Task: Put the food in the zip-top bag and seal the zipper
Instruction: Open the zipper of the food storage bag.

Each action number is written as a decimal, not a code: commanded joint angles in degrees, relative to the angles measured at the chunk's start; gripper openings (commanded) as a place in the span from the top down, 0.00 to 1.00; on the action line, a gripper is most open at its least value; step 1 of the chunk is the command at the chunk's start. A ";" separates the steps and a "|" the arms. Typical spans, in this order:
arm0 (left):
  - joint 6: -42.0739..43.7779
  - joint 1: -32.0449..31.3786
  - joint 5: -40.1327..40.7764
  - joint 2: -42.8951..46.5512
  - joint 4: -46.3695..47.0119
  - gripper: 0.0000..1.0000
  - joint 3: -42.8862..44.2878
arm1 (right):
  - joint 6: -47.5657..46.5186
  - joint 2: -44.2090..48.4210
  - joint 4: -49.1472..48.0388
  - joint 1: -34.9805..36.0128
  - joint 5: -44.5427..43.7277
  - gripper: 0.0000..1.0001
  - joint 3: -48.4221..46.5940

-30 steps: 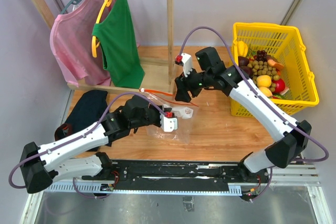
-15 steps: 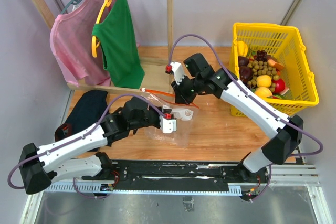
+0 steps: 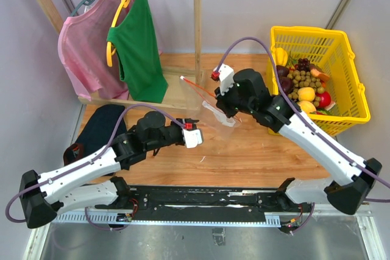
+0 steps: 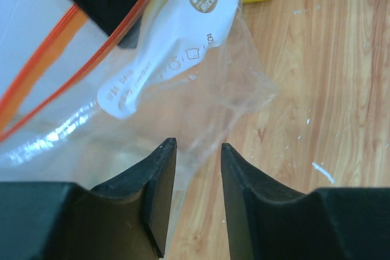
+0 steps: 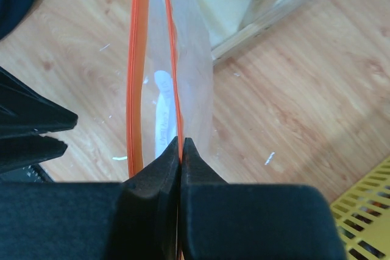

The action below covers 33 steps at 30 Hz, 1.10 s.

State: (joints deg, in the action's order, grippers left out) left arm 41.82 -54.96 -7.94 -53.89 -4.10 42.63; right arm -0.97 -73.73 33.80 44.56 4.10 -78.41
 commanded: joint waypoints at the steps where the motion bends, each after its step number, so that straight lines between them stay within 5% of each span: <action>1: -11.96 -0.59 2.71 -0.99 4.05 0.56 5.27 | 2.34 5.16 -8.26 0.61 -8.65 0.99 4.41; 17: -70.42 -0.59 19.17 -6.16 -0.70 0.22 16.63 | 8.91 14.53 -22.54 1.47 -13.52 0.99 19.21; 25: -85.17 -0.50 23.80 -9.86 0.48 0.03 17.01 | 10.50 16.30 -26.16 3.73 -19.21 0.99 22.90; 33: -86.84 -0.50 29.86 -13.00 1.55 0.02 16.97 | 12.23 17.20 -28.81 6.84 -26.26 0.99 26.69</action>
State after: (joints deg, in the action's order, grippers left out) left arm -42.74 -55.00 16.88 -65.76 -4.10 57.87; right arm 9.37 -57.80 8.62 49.43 -16.64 -53.54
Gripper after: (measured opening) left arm 0.983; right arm 0.010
